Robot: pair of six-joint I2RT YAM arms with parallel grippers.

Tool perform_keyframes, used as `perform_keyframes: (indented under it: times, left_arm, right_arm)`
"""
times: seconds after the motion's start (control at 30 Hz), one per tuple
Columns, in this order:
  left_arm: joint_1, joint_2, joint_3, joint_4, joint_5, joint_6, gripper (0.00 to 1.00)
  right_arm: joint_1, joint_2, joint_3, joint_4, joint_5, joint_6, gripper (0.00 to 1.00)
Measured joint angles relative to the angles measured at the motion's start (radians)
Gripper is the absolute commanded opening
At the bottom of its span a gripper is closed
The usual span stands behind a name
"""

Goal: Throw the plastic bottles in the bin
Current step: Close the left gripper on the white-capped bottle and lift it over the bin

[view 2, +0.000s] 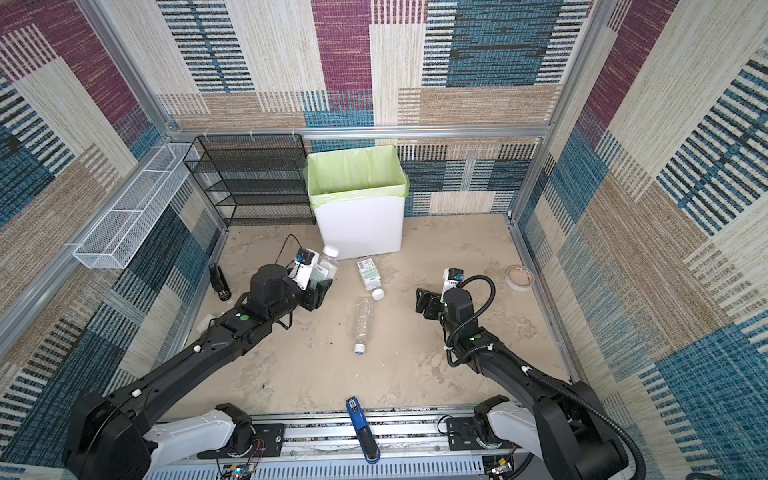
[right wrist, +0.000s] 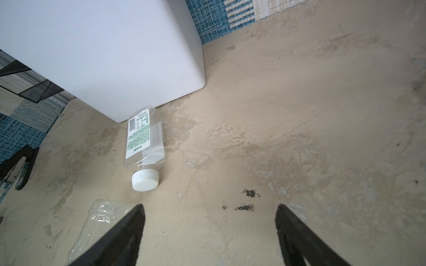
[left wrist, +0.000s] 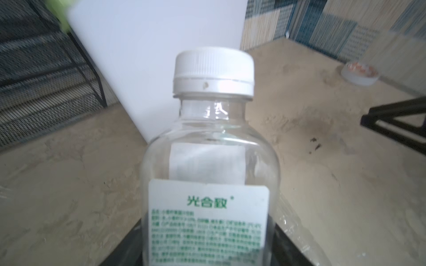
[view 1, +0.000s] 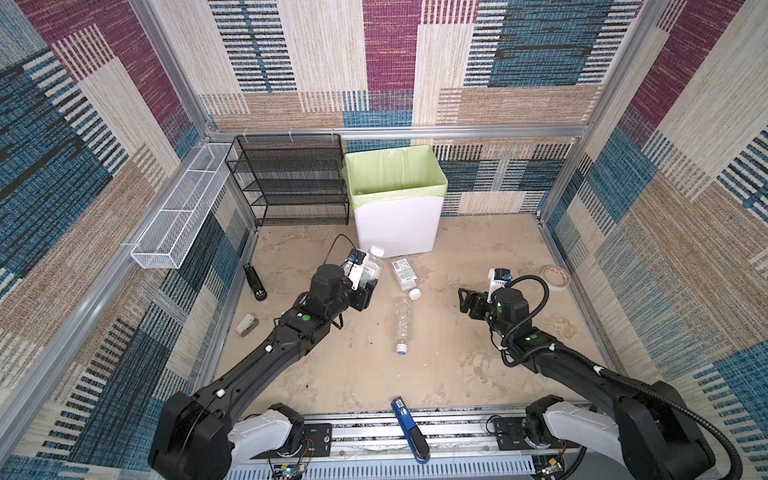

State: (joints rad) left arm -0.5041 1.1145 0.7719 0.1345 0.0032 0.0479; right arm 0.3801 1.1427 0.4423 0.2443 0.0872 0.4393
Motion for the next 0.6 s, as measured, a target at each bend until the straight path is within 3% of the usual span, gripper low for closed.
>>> perform_keyframes:
  times: [0.23,0.37,0.43,0.5,0.6]
  left_arm:
    - [-0.002,-0.086,-0.033,0.529,0.031,-0.006,0.57]
    - [-0.003,-0.033,0.053,0.691,0.079,0.0,0.57]
    - [-0.003,0.04,0.192,0.7,0.09,0.001,0.57]
    - [-0.002,0.148,0.388,0.656,0.089,0.001,0.66]
    - [0.021,0.392,0.819,0.443,0.079,-0.014,0.74]
  right_arm:
    - [0.0,0.031,0.051,0.002,-0.007,-0.022,0.88]
    - [0.0,0.021,0.051,0.005,0.002,-0.022,0.88]
    - [0.0,0.019,0.048,0.013,0.002,-0.021,0.88]
    - [0.0,0.022,0.048,0.018,0.002,-0.021,0.87]
    - [0.001,0.033,0.054,0.031,-0.003,-0.017,0.87]
